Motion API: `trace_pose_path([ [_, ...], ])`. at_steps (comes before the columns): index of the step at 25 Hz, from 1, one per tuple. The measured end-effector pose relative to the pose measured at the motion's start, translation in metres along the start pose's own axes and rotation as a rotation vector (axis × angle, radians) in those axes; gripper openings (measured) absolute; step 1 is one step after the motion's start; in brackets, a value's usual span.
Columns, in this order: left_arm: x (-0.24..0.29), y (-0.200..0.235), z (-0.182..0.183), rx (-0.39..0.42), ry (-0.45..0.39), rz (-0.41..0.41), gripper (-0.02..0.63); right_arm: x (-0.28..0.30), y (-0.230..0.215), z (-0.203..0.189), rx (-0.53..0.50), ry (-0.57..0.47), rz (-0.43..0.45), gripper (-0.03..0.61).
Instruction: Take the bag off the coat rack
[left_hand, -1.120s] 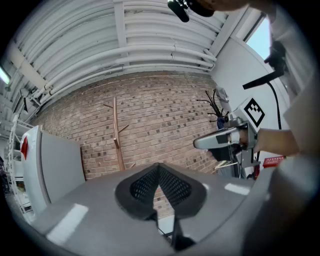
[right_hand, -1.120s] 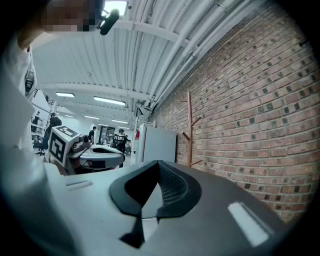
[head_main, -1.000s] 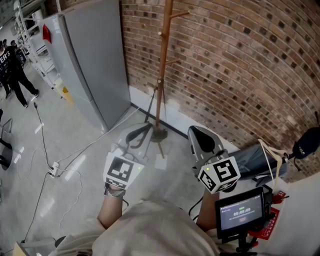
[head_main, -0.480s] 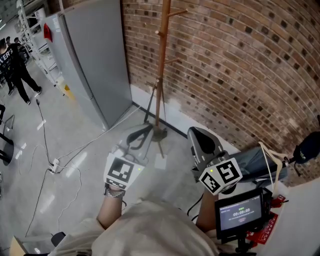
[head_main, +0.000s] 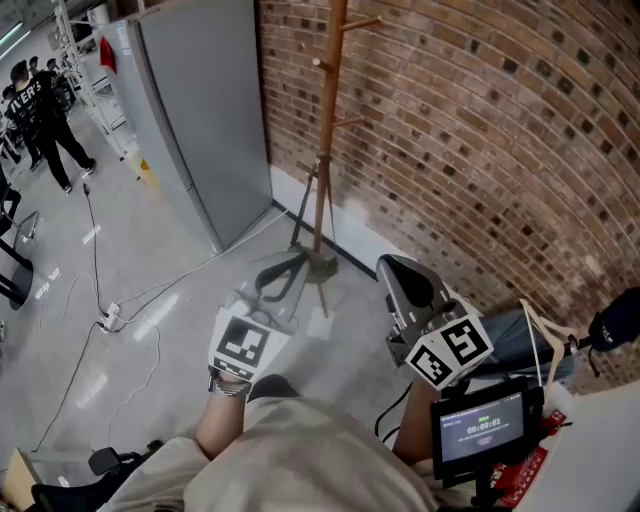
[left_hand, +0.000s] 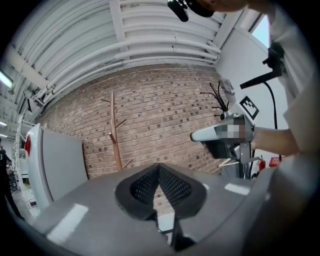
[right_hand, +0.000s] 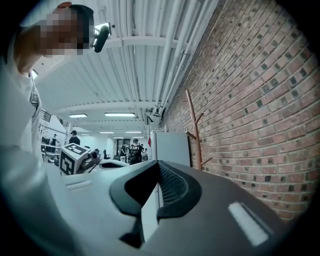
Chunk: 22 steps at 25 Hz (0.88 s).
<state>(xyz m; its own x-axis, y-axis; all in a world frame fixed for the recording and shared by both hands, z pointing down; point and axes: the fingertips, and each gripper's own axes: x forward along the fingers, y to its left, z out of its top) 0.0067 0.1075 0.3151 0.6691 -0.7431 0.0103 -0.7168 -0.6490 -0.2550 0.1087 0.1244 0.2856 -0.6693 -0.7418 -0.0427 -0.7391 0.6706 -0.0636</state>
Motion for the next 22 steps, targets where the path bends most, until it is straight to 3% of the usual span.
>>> trace_pose_path([
  [6,0.008,0.012,-0.007,-0.024,-0.008,0.003,0.000,0.016,-0.014,-0.009,-0.062,0.026,-0.052,0.002],
  [13,0.039,0.047,-0.023,0.049,0.013,0.002,0.000,0.043,-0.043,-0.008,0.009,-0.002,-0.097,0.002],
  [22,0.090,0.103,-0.045,0.015,0.001,-0.038,0.000,0.101,-0.082,-0.008,-0.001,0.008,-0.153,0.002],
])
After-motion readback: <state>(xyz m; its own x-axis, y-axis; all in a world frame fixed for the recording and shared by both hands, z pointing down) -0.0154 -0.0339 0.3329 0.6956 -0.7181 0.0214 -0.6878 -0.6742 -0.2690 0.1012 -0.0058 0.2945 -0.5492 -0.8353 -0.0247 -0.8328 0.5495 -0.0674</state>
